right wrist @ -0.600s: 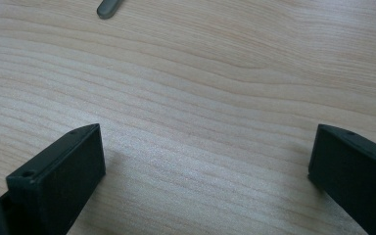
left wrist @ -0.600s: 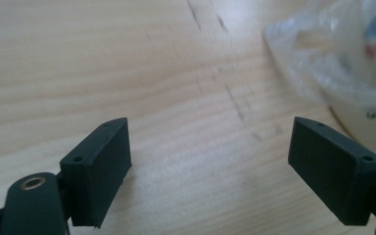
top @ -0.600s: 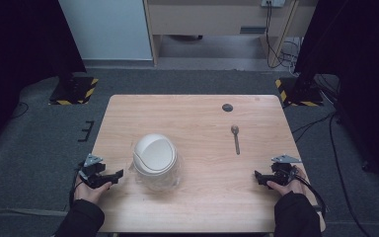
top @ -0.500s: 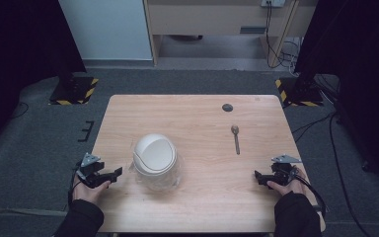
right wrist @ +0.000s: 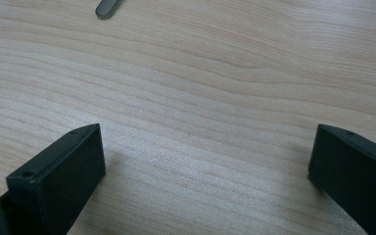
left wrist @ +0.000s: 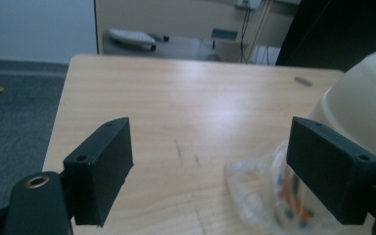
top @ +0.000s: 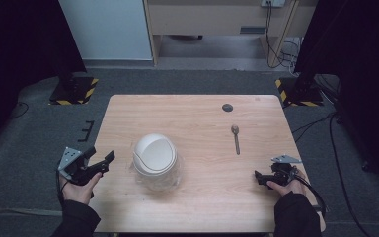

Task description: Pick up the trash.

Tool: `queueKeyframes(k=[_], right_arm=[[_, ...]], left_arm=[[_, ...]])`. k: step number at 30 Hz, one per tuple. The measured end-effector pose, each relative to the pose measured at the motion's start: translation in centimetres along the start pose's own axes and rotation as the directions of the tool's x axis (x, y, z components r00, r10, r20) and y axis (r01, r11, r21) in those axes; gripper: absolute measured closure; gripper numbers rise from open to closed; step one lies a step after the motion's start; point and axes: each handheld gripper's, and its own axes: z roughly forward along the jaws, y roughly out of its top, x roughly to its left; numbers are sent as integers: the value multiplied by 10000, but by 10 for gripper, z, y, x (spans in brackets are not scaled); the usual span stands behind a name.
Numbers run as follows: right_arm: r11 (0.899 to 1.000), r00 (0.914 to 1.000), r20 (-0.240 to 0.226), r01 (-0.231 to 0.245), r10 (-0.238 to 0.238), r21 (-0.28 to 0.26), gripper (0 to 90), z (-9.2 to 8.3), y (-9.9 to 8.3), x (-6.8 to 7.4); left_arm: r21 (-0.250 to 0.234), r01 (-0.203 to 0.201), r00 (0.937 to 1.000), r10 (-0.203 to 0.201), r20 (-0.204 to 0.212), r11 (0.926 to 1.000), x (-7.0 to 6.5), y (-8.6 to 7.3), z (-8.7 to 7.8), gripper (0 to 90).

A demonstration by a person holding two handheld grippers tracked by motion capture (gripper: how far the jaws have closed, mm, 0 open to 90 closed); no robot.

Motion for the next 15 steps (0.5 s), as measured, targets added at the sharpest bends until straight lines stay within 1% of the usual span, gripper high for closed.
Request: queueKeyframes(k=[1, 5, 9, 10, 12, 13, 15], right_arm=[[10000, 10000, 0, 0, 0, 0, 6, 0, 0, 0], [10000, 10000, 12, -41, 41, 2, 6, 0, 0, 0], [10000, 10000, 22, -45, 45, -14, 6, 0, 0, 0], [10000, 10000, 40, -77, 77, -16, 6, 0, 0, 1], [10000, 10000, 42, -77, 77, -16, 6, 0, 0, 1], [10000, 10000, 41, -61, 61, -11, 6, 0, 0, 1], [10000, 10000, 46, -78, 78, -18, 6, 0, 0, 1]], left_arm=[[0, 0, 10000, 0, 0, 10000, 0, 0, 0, 185], [-483, -80, 9996, 93, 258, 9988, -9, 11, -6, 188], [-771, -200, 9986, 237, 466, 9968, -18, 21, -10, 188], [-893, -168, 9980, 221, 587, 9959, -23, 27, -12, 188], [-982, -123, 9976, 189, 665, 9951, -26, 29, -13, 190], [-1128, -178, 9966, 267, 779, 9935, -31, 35, -15, 194], [-1188, -245, 9962, 342, 804, 9926, -33, 37, -16, 194]])
